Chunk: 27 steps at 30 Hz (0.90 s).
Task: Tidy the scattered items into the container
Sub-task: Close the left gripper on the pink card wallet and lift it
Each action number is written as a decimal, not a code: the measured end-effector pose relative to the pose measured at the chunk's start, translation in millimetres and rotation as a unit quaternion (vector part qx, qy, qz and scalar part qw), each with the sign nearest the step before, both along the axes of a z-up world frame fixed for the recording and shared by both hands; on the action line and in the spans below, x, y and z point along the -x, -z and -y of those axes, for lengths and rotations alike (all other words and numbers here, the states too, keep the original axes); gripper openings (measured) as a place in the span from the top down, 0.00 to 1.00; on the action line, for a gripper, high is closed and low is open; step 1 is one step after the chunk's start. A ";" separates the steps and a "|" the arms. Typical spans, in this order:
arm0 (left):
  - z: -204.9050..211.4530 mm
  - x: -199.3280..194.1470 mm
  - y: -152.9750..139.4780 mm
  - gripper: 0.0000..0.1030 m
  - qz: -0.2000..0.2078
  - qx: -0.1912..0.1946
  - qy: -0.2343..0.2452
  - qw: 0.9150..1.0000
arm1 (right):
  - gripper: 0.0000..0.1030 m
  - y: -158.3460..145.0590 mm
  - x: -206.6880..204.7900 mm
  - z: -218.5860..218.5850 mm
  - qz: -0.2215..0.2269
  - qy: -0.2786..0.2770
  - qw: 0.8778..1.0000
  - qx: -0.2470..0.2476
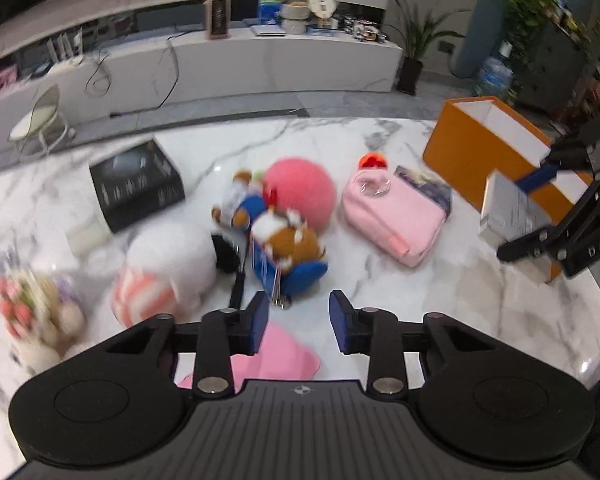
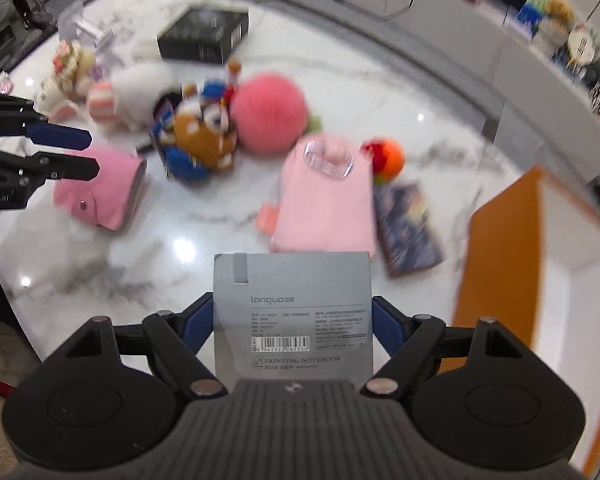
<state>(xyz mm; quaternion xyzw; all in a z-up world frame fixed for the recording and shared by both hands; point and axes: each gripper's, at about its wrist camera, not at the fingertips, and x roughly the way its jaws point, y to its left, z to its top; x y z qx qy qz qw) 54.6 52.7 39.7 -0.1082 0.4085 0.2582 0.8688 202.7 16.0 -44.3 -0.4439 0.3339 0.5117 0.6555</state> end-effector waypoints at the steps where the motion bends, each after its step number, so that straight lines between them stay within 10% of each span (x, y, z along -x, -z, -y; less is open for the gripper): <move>1: -0.5 -0.4 -5.0 0.63 -0.005 0.000 0.003 1.000 | 0.20 -9.2 2.3 2.6 0.005 -0.001 1.000 -0.007; 7: -9.1 20.0 -4.4 0.59 -0.023 0.005 -0.032 0.999 | 0.20 -28.2 7.5 14.2 0.011 -0.012 0.999 -0.030; 10: 3.7 24.0 10.3 0.15 -0.054 -0.014 0.021 0.998 | 0.20 -22.9 6.9 19.1 0.006 -0.011 0.999 -0.036; 16: 21.3 11.6 57.3 0.15 -0.177 -0.120 0.225 0.951 | 0.20 -14.8 6.3 29.3 0.005 -0.009 0.999 -0.033; 27: -24.0 -14.5 89.0 0.15 -0.184 -0.014 0.234 0.955 | 0.20 -13.0 -2.5 41.4 0.000 -0.009 1.000 -0.028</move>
